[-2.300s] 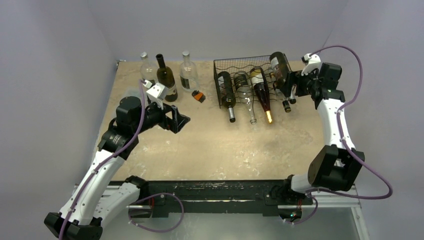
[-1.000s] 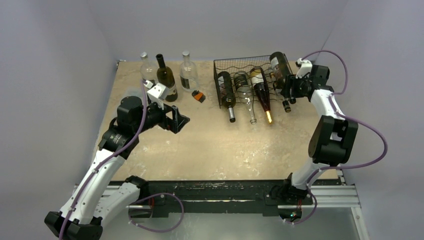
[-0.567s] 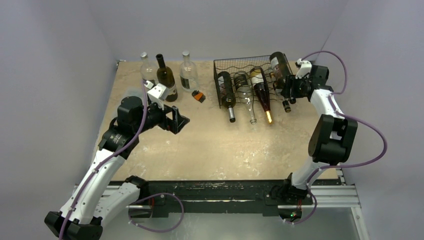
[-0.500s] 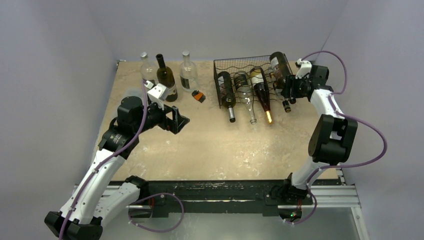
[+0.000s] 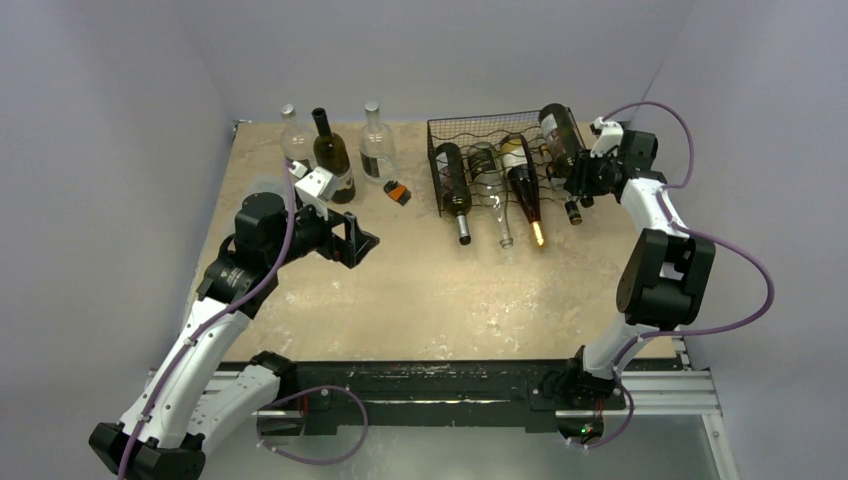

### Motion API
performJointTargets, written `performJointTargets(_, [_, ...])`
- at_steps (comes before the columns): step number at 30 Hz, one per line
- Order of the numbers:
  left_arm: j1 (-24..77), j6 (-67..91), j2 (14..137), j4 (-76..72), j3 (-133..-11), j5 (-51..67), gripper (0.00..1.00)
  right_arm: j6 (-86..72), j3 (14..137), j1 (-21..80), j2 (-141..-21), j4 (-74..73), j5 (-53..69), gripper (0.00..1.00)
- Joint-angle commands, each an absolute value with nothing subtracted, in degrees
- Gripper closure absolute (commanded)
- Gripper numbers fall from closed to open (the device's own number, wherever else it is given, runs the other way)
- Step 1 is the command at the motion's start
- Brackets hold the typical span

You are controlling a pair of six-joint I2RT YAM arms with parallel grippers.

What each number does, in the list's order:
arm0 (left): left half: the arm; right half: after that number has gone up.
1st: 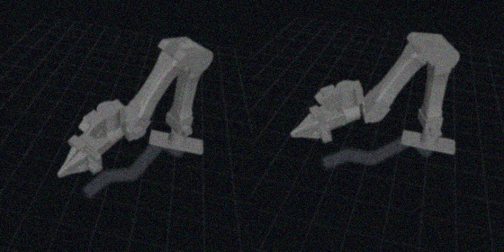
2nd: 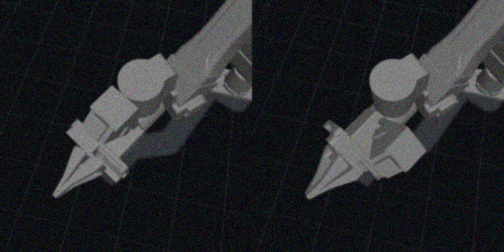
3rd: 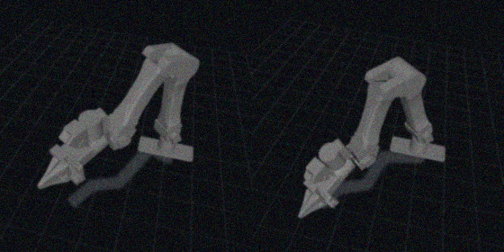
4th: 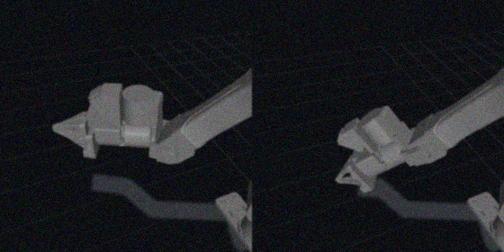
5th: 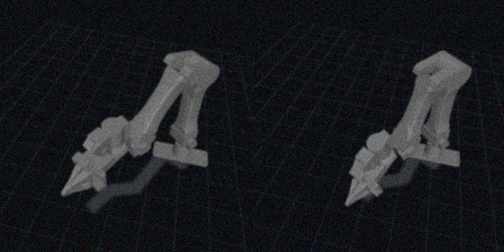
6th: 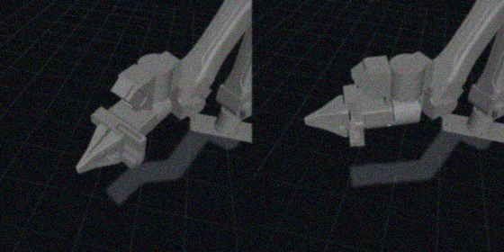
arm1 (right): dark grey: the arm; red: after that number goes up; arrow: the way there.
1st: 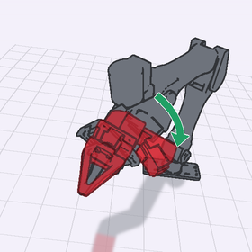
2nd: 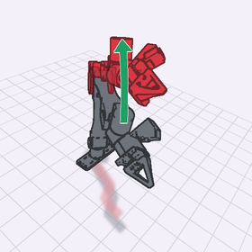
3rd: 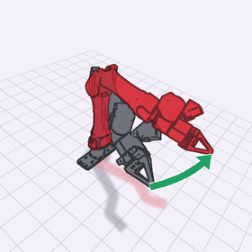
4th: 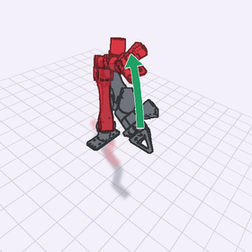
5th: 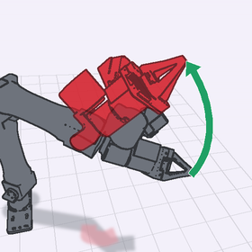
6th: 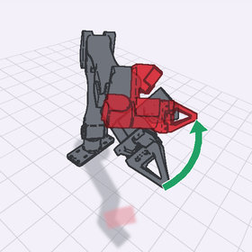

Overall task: Take the wine bottle off the wine rack
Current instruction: Pick up the wine bottle from the wine rack.

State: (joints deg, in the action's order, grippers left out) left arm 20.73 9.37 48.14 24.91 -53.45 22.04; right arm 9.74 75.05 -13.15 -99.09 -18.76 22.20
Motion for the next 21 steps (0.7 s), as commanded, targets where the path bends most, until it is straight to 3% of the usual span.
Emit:
performJointTargets(1, [20.39,8.35,48.16,23.51,-53.97,21.67,0.0,9.01,77.61,-13.16,-98.71,-16.85,23.71,0.59])
performJointTargets(13, [20.39,8.35,48.17,23.54,-54.01,21.71,0.0,7.96,76.09,-13.27,-96.19,-15.52,25.07,0.78])
performJointTargets(19, [20.39,8.37,47.99,23.62,-54.0,21.71,0.0,7.05,74.47,-13.27,-93.75,-13.8,25.57,1.0])
performJointTargets(21, [20.39,8.35,47.91,23.64,-53.98,21.71,0.0,6.75,73.69,-13.27,-92.81,-13.03,25.66,1.0])
